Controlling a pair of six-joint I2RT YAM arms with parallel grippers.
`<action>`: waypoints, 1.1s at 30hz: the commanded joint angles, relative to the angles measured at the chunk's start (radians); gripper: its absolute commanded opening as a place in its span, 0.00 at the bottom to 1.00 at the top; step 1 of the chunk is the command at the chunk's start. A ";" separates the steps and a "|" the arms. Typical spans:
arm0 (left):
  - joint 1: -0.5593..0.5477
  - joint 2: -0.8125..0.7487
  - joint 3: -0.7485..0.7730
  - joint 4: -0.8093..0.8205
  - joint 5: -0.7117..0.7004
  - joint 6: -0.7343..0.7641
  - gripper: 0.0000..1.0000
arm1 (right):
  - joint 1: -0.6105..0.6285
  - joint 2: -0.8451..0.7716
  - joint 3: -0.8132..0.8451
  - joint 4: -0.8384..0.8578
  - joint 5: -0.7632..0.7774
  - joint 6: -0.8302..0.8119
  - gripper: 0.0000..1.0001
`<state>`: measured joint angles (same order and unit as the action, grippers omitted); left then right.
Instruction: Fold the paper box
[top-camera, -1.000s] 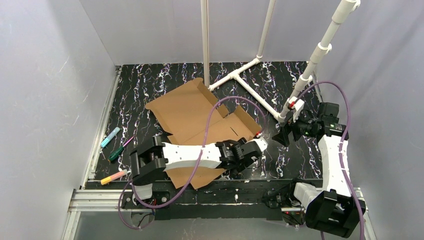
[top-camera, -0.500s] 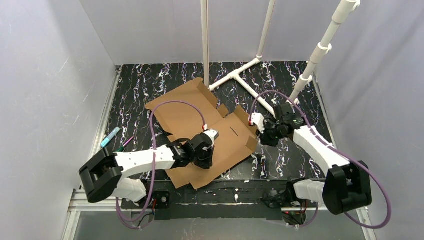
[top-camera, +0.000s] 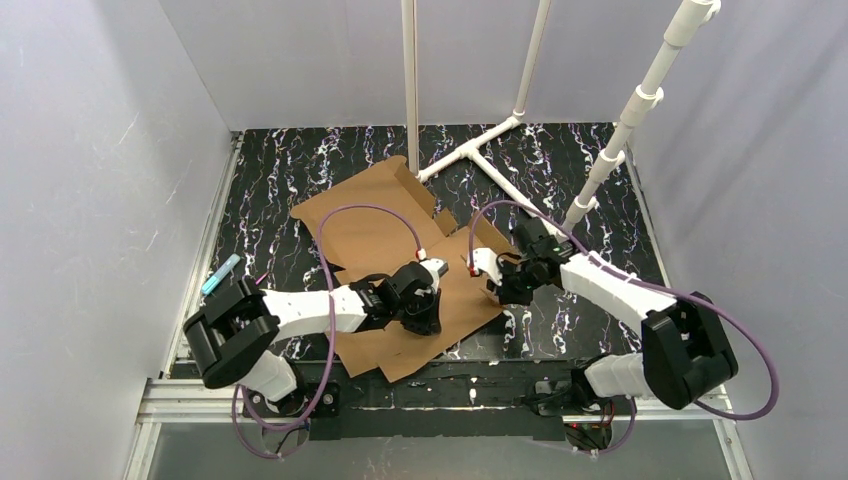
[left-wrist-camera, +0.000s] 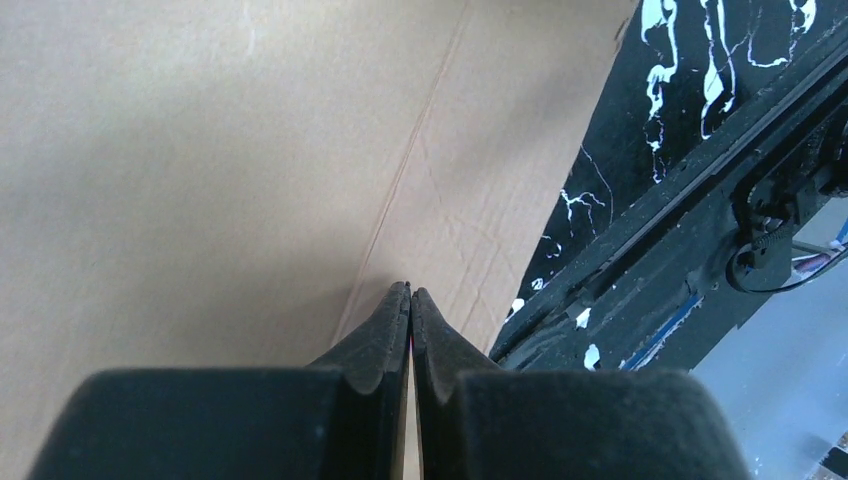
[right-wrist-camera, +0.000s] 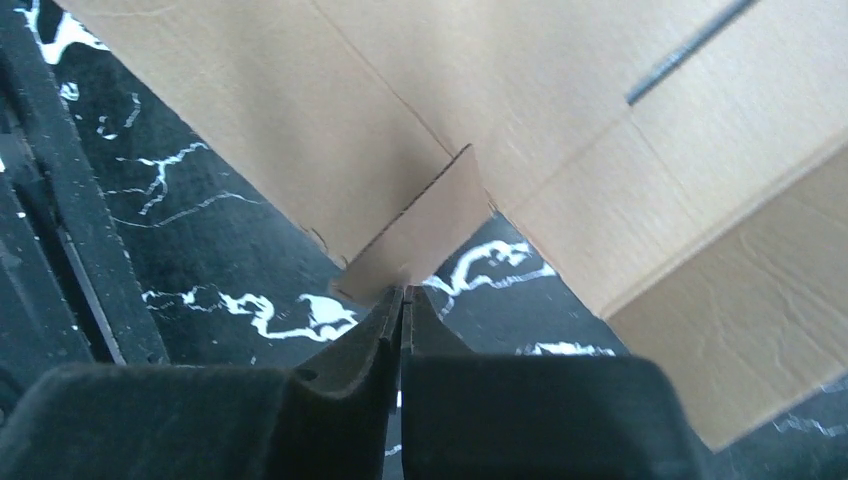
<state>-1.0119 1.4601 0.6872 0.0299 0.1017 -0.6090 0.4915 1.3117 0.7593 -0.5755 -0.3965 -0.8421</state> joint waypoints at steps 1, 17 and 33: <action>0.008 0.061 0.011 0.031 0.051 -0.013 0.00 | 0.081 0.055 -0.012 0.015 0.005 -0.010 0.11; 0.041 -0.023 -0.029 0.022 0.069 -0.010 0.00 | 0.046 0.291 0.541 0.065 0.130 0.369 0.31; 0.066 -0.054 -0.067 0.034 0.091 -0.029 0.00 | 0.070 0.721 0.742 0.471 0.261 0.778 0.01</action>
<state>-0.9573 1.4433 0.6369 0.0738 0.1783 -0.6403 0.5388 2.0800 1.4906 -0.1802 0.0216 -0.1230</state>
